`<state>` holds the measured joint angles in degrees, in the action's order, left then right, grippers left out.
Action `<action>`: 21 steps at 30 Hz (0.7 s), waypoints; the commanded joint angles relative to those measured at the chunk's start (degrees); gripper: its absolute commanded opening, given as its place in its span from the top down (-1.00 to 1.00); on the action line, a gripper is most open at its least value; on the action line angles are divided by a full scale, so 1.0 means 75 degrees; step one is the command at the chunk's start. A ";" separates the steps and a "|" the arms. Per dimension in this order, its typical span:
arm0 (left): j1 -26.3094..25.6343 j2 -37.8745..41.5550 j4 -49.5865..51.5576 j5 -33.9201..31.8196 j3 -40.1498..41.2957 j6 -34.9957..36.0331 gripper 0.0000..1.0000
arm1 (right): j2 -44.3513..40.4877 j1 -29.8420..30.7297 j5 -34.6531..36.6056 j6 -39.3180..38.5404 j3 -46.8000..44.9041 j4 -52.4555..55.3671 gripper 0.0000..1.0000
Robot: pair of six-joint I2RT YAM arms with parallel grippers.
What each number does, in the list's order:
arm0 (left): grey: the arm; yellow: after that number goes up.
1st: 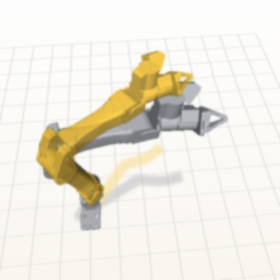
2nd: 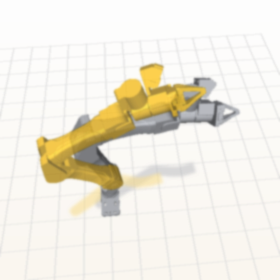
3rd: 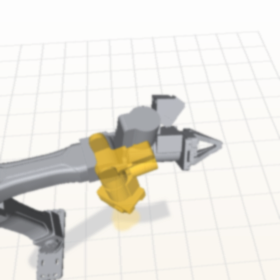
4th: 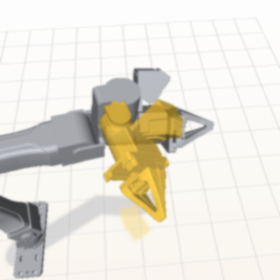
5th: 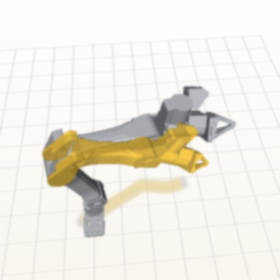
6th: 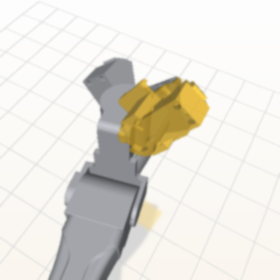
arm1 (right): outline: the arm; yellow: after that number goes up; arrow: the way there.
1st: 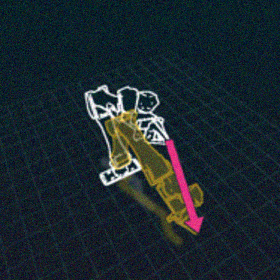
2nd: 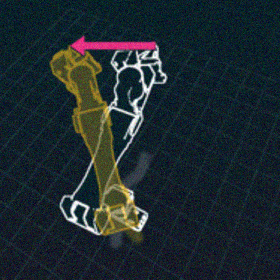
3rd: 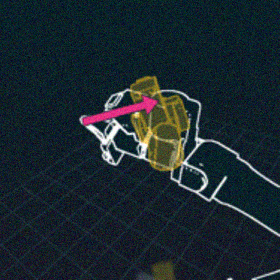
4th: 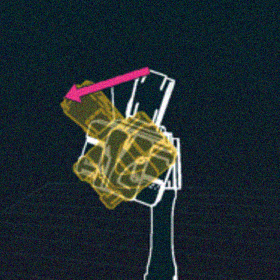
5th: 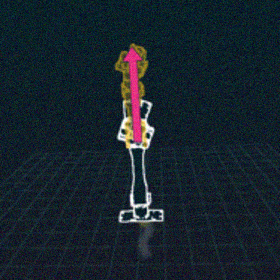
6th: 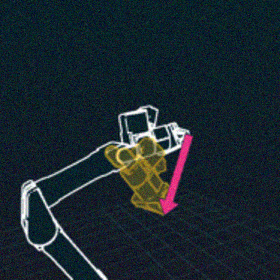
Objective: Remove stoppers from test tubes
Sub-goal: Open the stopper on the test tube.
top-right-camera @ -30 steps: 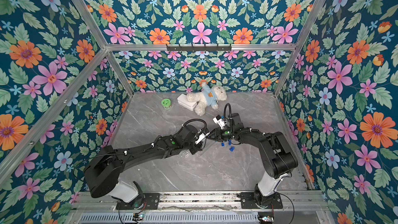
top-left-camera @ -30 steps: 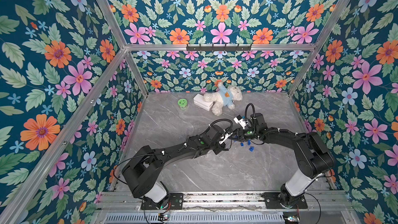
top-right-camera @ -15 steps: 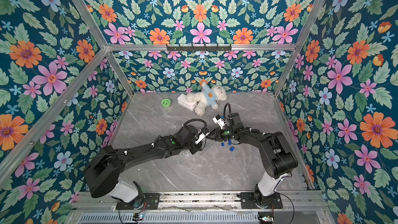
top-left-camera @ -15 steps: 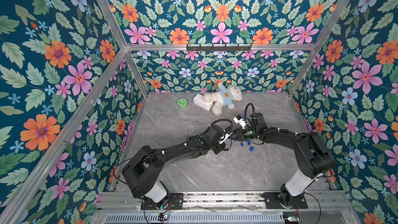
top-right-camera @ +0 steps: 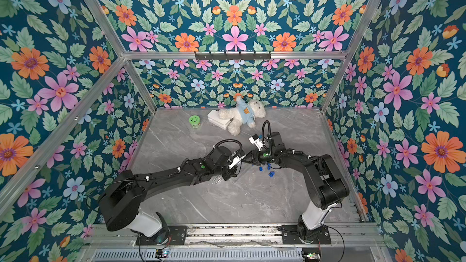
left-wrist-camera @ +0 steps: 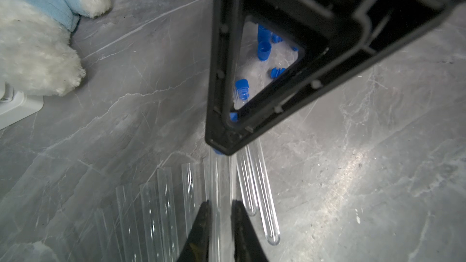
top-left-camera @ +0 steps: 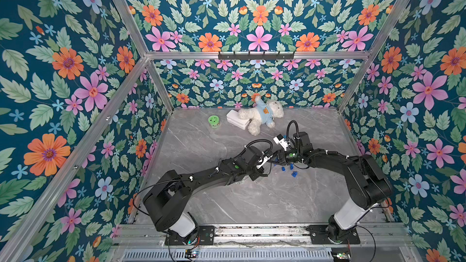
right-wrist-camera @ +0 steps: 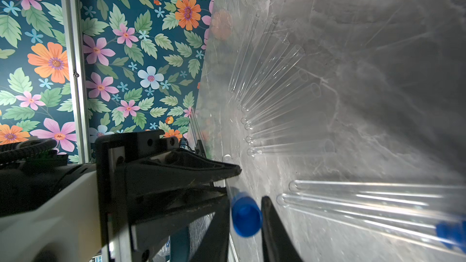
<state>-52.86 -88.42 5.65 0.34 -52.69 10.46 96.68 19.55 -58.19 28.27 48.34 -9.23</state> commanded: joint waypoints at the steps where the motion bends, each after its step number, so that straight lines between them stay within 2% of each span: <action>1: 0.0011 -0.0002 -0.0062 0.0026 -0.0035 0.0032 1.00 | -0.0063 0.0006 -0.0034 -0.0120 -0.0008 -0.0105 0.60; 13: 0.0010 0.0012 0.0014 -0.0065 -0.0033 0.0044 1.00 | -0.0138 0.0006 0.0087 -0.0157 0.0000 0.0006 0.90; 21: 0.0005 -0.0066 0.0385 -0.0396 -0.0093 0.0056 1.00 | -0.0705 -0.0150 0.0777 -0.0475 -0.0095 0.0413 0.95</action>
<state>-53.01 -88.51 4.80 -0.43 -53.23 10.66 92.58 18.87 -55.22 26.63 47.92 -6.68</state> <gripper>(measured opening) 0.177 0.131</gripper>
